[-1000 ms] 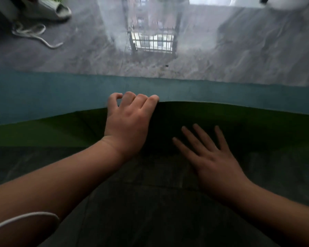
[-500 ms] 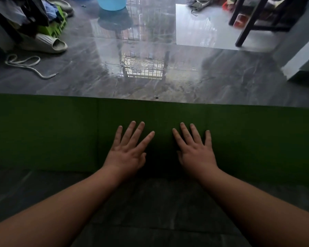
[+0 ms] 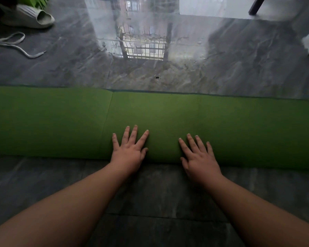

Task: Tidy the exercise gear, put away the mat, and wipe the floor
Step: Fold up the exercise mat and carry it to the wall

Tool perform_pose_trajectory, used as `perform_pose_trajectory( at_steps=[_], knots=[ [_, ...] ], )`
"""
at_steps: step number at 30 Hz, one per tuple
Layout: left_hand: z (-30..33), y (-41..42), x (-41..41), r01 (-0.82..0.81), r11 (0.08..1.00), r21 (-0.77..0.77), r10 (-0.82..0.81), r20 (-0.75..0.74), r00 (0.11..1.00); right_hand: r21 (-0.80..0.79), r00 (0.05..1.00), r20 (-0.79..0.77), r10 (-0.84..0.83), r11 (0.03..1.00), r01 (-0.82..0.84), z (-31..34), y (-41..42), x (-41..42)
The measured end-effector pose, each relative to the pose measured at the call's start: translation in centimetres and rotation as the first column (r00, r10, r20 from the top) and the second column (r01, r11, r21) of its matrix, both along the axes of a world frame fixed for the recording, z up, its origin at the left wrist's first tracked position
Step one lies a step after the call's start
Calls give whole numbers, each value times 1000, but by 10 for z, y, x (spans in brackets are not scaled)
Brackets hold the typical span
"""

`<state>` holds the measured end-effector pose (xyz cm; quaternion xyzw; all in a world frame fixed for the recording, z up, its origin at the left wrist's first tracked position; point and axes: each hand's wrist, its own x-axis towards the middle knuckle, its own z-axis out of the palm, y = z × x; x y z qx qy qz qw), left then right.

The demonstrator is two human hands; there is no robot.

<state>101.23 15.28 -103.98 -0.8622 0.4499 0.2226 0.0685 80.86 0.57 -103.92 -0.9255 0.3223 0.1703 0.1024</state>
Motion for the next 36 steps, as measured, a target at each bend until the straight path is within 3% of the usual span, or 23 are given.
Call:
perform_pose_trajectory(
  at_steps=[14, 20, 25, 36],
  knots=[
    [-21, -3, 9, 17, 998, 65, -16, -12, 1000, 82, 1000, -30, -10, 997, 12, -15, -5, 4],
    [-18, 19, -1, 105, 992, -73, -105, -4, 994, 101, 995, -53, 84, 992, -78, -12, -8, -2],
    [-13, 44, 6, 254, 965, -70, -251, 48, 967, 88, 972, -128, 195, 979, -185, -3, -2, 1],
    [34, 51, 5, 260, 965, 20, -261, 113, 959, -11, 973, -91, 213, 977, -215, 45, 7, -3]
  ],
)
